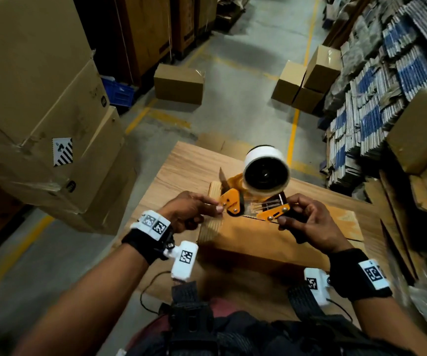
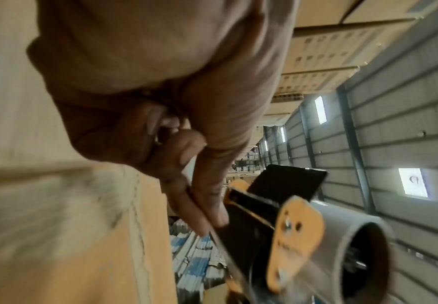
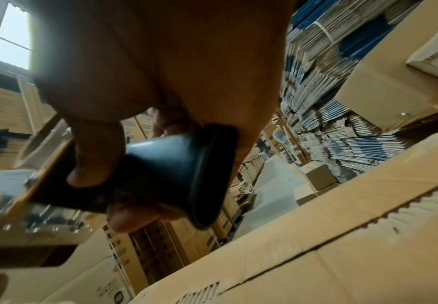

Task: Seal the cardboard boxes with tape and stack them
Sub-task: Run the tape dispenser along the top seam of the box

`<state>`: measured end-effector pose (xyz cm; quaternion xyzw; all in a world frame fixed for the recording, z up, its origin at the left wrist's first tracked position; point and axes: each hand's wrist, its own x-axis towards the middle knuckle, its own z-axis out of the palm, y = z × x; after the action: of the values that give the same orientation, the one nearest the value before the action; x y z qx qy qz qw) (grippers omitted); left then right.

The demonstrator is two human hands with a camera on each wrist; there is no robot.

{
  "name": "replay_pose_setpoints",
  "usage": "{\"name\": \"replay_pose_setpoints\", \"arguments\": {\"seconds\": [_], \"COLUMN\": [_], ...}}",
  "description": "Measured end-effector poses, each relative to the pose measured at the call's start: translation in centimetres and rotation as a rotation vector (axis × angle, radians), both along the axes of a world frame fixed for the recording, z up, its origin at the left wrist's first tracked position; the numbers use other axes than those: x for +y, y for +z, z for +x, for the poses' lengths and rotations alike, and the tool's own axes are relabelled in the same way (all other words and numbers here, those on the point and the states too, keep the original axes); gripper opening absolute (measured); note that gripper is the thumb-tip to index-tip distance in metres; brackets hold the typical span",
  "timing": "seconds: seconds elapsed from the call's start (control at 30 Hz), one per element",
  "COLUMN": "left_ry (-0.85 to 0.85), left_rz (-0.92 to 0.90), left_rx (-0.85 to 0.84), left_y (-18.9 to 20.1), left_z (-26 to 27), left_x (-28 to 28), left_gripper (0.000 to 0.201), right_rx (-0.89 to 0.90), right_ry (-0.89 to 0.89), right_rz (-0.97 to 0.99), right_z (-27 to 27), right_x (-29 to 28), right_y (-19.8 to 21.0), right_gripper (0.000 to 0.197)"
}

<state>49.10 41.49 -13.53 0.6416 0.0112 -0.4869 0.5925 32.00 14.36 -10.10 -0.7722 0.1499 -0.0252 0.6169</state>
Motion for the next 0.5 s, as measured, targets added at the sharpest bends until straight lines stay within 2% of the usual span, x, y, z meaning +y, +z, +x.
{"name": "replay_pose_setpoints", "arguments": {"seconds": [0.13, 0.23, 0.33, 0.5], "left_ry": [-0.194, -0.207, -0.227, -0.24], "left_rz": [0.197, 0.325, 0.329, 0.381], "left_rx": [-0.208, -0.379, -0.334, -0.356], "left_y": [0.6, 0.9, 0.4, -1.5], "left_z": [3.6, 6.0, 7.4, 7.7], "left_x": [1.1, 2.5, 3.2, 1.9], "left_gripper": [0.015, 0.007, 0.014, 0.01], "right_rx": [0.019, 0.029, 0.066, 0.121], "right_ry": [0.061, 0.062, 0.052, 0.061], "right_rz": [-0.053, -0.095, -0.152, -0.272], "right_z": [1.0, 1.5, 1.6, 2.3], "right_x": [0.7, 0.2, -1.2, -2.1], "right_y": [-0.2, -0.3, -0.5, -1.3], "right_gripper": [0.03, 0.031, 0.032, 0.037]}}
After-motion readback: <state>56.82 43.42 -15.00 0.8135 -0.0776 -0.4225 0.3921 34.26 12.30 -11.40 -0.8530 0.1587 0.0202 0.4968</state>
